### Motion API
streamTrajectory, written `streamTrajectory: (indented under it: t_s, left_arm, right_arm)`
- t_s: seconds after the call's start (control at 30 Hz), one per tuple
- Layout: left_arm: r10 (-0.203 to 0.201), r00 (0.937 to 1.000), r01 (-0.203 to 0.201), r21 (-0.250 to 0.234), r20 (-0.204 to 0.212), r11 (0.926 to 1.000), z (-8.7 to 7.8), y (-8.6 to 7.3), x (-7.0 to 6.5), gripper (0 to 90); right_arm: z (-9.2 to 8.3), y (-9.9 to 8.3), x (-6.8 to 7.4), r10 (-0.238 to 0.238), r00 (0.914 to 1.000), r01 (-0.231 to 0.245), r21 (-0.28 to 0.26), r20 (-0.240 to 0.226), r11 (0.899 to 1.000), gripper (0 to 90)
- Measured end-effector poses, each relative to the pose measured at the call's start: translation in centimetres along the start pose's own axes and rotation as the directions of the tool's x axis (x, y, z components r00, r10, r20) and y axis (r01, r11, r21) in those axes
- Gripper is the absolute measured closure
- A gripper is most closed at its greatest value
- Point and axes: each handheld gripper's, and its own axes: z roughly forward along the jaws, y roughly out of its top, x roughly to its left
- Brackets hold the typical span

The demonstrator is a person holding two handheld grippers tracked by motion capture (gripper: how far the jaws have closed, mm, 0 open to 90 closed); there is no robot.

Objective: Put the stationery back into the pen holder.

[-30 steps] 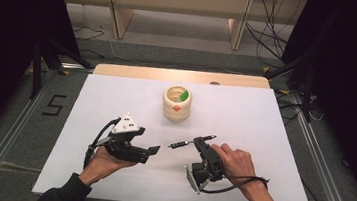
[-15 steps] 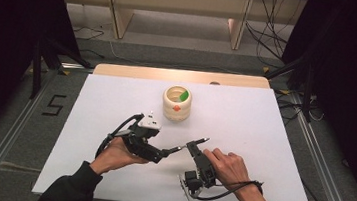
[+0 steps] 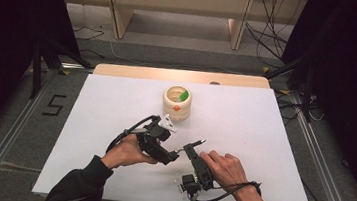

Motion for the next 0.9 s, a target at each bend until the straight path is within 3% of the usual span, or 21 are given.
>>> streamTrajectory:
  t_s: [0.17,0.43,0.6,0.9]
  left_arm:
    - [0.028,0.9996,-0.028,0.06,0.003,0.9978,0.8,0.3,0.0,36.3]
    - [0.046,0.9986,-0.049,0.104,0.026,0.9934,1.4,0.8,0.0,55.3]
    - [0.054,0.9962,-0.062,0.12,0.069,0.9909,1.9,1.0,0.0,62.0]
    - [0.048,0.9937,-0.062,0.132,0.102,0.9893,2.3,1.2,0.2,71.6]
  right_arm:
    - [-0.1,0.4,0.1,-0.015,0.9999,0.015,-0.015,0.004,1.0,79.9]
    - [-0.1,0.5,0.2,-0.034,0.9994,0.034,-0.023,0.003,0.999,79.9]
    - [-0.2,0.5,0.2,-0.041,0.9992,0.041,-0.023,0.003,0.999,80.0]
    - [-0.2,0.6,0.3,-0.045,0.999,0.045,-0.033,0.009,0.998,80.0]
